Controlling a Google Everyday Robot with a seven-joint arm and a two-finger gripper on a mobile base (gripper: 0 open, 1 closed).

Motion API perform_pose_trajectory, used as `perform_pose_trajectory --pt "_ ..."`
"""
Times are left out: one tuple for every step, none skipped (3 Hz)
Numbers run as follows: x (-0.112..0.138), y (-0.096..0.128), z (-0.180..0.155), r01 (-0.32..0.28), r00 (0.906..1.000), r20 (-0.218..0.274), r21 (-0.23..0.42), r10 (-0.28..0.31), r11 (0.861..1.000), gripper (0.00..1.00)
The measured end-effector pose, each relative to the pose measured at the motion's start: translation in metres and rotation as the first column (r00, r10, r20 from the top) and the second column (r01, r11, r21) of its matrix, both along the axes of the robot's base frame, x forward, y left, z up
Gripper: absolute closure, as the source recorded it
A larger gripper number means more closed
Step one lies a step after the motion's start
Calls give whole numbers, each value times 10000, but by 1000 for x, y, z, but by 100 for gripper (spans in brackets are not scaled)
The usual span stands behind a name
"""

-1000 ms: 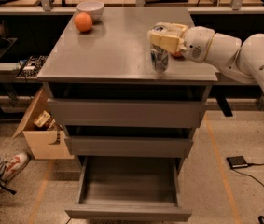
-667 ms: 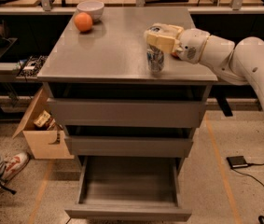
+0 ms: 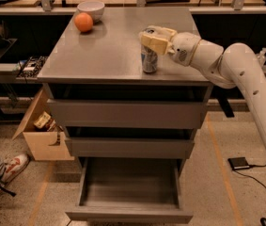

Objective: Pick redbull can from bottom drawer and place on counter

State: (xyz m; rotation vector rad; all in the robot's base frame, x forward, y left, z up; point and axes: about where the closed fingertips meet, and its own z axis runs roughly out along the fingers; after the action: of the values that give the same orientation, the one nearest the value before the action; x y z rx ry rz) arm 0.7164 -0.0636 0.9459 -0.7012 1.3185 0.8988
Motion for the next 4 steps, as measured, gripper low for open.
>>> perform_pose_trajectory --pt "8 2 -8 124 9999 95 202 -126 9997 100" --pt "7 5 -8 74 9999 99 192 -76 9998 83" --pt "7 8 -7 28 9999 107 191 -30 9998 59" --pt "6 13 -6 -36 9999 118 188 33 9998 28"
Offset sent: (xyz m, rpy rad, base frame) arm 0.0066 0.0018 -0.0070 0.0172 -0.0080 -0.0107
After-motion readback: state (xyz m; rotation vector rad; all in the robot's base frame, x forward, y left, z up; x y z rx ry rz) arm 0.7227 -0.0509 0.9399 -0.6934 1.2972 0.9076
